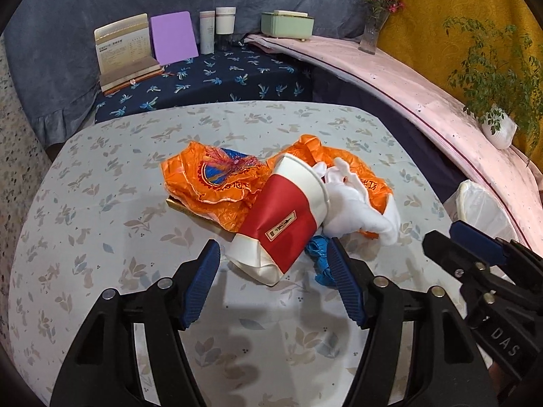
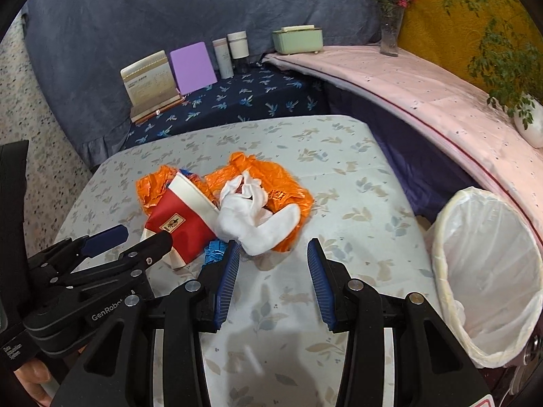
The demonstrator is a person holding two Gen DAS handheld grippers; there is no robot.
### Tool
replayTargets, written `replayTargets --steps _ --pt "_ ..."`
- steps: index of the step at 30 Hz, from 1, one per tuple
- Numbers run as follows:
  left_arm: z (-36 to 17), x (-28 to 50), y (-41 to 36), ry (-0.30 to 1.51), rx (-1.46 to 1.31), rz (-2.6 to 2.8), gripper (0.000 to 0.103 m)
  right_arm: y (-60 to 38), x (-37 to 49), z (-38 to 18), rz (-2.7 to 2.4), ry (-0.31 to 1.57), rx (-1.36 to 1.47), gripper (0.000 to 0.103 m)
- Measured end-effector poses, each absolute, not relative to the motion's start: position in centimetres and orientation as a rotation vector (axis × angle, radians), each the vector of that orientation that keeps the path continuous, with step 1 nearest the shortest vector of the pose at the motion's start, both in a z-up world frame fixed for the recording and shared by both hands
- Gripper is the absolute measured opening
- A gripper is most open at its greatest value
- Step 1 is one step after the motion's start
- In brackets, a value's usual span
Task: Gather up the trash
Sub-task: 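Grasp the red paper cup with the left tool while the right tool grasps the white glove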
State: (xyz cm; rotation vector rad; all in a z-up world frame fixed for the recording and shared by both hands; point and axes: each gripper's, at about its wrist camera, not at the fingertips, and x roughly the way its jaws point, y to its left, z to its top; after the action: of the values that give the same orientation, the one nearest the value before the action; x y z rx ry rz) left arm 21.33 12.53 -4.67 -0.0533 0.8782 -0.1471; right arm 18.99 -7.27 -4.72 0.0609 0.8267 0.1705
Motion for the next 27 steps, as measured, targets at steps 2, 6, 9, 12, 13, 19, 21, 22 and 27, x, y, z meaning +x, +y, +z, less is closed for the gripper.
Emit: replayTargets --steps 2,6,9,12,13,19,21,22,27 --pt "-5.0 21.8 12.7 0.887 -0.053 -0.154 0.061 -6.7 19.5 -5.2 0.174 0.837 0.049 0.041" --pt "-5.7 22.5 12.9 0.906 -0.068 -0.167 0.057 -5.9 20.6 -6.1 0.18 0.856 0.033 0.041" --pt "-5.9 22.9 13.1 0.914 -0.077 -0.171 0.053 -5.4 21.3 -6.7 0.182 0.869 0.024 0.041" --pt "-6.2 23.2 13.4 0.925 -0.087 -0.176 0.046 -5.1 21.9 -7.2 0.18 0.879 0.015 0.041" --pt "-6.3 23.3 13.4 0.929 -0.093 -0.181 0.043 -4.9 22.1 -7.5 0.182 0.883 0.011 0.041" --pt "-6.3 23.3 13.4 0.934 -0.096 -0.198 0.023 -4.3 22.9 -8.6 0.192 0.92 0.002 0.014" --pt "-6.2 23.1 13.4 0.931 -0.096 -0.2 0.023 -4.3 23.0 -8.7 0.195 0.924 0.009 0.01" --pt "-6.2 23.1 13.4 0.931 -0.099 -0.204 0.023 -4.4 23.0 -8.6 0.193 0.921 0.01 0.008" --pt "-5.8 22.9 13.1 0.931 -0.116 -0.232 0.024 -5.3 22.7 -7.8 0.189 0.898 0.032 0.006"
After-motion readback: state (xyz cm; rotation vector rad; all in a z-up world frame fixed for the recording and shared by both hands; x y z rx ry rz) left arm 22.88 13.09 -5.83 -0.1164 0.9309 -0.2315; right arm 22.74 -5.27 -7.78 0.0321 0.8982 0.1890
